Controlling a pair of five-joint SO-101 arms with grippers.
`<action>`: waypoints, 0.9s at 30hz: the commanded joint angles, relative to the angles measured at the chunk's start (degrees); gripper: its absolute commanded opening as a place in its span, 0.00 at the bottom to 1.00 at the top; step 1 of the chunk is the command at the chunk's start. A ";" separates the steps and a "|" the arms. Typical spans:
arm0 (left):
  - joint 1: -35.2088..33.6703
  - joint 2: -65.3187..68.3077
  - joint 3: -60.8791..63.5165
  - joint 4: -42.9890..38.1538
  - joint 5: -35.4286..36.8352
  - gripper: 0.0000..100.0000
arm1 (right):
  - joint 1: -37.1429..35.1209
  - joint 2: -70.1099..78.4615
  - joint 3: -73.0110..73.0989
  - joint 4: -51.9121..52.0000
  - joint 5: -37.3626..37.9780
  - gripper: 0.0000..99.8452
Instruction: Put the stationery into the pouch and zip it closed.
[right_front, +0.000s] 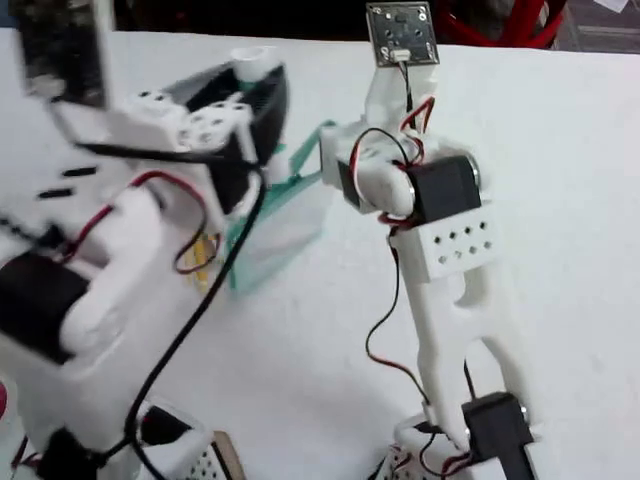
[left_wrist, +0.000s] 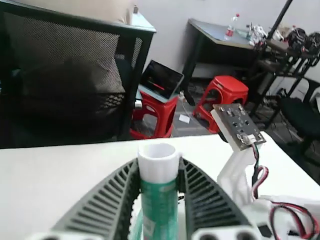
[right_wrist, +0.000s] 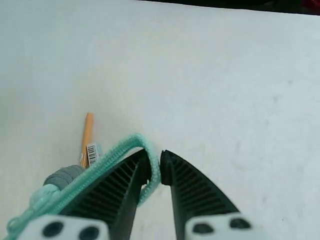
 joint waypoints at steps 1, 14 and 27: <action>1.63 4.53 -1.14 -2.02 1.49 0.02 | -0.75 -2.59 1.93 -0.66 0.62 0.02; 0.04 3.30 13.10 -8.88 7.12 0.02 | 2.68 -2.59 3.52 -2.51 0.26 0.02; 4.00 -33.36 73.41 -67.34 -8.09 0.03 | 2.95 -2.59 4.48 -2.42 0.26 0.02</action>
